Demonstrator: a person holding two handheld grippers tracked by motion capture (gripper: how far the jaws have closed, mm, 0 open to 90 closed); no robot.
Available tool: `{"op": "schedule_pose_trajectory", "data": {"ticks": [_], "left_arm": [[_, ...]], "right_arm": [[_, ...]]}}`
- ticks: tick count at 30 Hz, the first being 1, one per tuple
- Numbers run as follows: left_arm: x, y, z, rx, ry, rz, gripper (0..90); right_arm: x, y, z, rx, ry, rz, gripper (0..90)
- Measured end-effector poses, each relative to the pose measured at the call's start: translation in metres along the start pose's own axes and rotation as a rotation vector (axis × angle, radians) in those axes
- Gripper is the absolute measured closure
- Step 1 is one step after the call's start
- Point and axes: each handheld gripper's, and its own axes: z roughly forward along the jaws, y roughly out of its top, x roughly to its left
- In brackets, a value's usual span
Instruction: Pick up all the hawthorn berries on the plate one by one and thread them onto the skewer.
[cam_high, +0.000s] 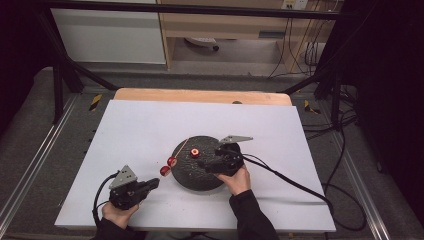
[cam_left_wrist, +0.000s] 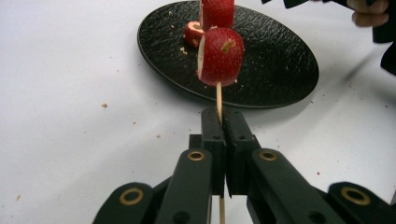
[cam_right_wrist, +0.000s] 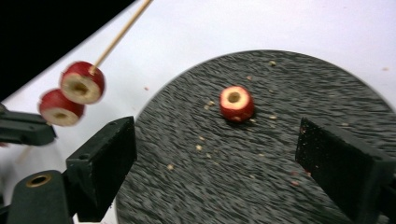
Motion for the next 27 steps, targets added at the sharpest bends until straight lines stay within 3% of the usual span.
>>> {"op": "schedule_pose_trajectory", "data": {"ticks": [3, 4, 5, 15, 21, 26, 27], "left_arm": [[0.002, -0.001, -0.002, 0.005, -0.002, -0.002, 87.9], [0.002, -0.001, -0.002, 0.005, -0.002, -0.002, 87.8], [0.003, -0.001, -0.003, 0.007, -0.002, -0.004, 87.8], [0.007, -0.002, -0.006, 0.013, 0.009, -0.01, 87.8], [0.008, -0.002, -0.005, 0.019, 0.017, -0.007, 87.8], [0.008, -0.002, -0.005, 0.018, 0.021, -0.006, 87.8], [0.008, -0.002, -0.004, 0.019, 0.022, -0.008, 87.8]], "right_arm": [[-0.001, 0.008, 0.0, 0.054, -0.033, -0.064, 9.8], [-0.001, 0.008, 0.0, 0.054, -0.033, -0.064, 9.8], [0.0, 0.012, 0.001, 0.095, -0.054, -0.101, 7.6], [0.002, 0.031, 0.016, 0.229, -0.109, -0.186, 5.1], [0.003, 0.042, 0.029, 0.296, -0.12, -0.216, 10.3], [0.0, 0.049, 0.04, 0.322, -0.117, -0.212, 16.2], [-0.002, 0.052, 0.045, 0.334, -0.114, -0.194, 19.6]]}}
